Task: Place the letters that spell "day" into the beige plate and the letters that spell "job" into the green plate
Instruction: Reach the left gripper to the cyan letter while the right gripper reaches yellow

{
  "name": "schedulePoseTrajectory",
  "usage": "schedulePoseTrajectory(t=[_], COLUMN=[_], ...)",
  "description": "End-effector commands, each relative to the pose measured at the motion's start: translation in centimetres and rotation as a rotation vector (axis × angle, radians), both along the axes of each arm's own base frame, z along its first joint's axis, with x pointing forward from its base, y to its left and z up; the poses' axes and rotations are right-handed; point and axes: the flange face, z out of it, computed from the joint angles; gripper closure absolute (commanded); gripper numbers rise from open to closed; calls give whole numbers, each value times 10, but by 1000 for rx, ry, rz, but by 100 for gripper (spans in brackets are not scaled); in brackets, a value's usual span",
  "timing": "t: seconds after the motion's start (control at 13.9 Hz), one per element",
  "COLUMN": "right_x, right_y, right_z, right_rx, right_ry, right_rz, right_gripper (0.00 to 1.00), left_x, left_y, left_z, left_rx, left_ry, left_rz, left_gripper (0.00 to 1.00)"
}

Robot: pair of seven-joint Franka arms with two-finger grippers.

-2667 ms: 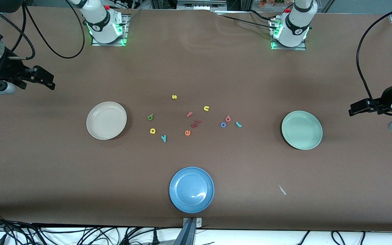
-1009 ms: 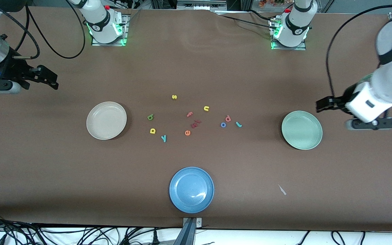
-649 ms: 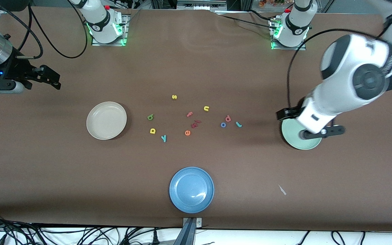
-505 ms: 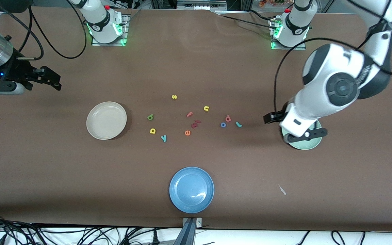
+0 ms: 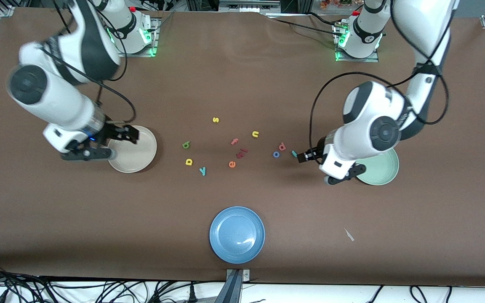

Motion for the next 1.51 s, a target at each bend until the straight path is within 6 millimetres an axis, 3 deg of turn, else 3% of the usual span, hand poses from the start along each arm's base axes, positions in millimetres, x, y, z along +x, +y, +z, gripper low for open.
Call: schedulePoseTrajectory(t=[0.0, 0.07, 0.29, 0.5, 0.86, 1.15, 1.3, 1.44], right_x=[9, 9, 2, -1, -9, -21, -26, -27], right_y=[36, 47, 88, 98, 109, 121, 120, 119], right_z=[-55, -78, -130, -163, -197, -221, -233, -238], right_rx=[2, -1, 5, 4, 5, -2, 3, 7], right_ry=[-8, 5, -8, -9, -9, 2, -4, -9], right_rz=[-100, -135, -227, -279, -301, -286, -285, -285], right_gripper=[0, 1, 32, 42, 43, 43, 43, 51], left_x=[-24, -30, -37, -40, -46, -46, -46, -46], left_y=[-8, -7, -6, -2, 0, -1, -2, -1], left_z=[-39, -50, -87, -118, -145, -147, -151, -154], left_rx=[24, 52, 84, 81, 90, 91, 92, 94], left_ry=[25, 55, 106, 83, 97, 95, 100, 102], left_rz=[140, 204, 241, 296, 305, 309, 308, 308], left_gripper=[18, 18, 23, 27, 36, 51, 52, 54])
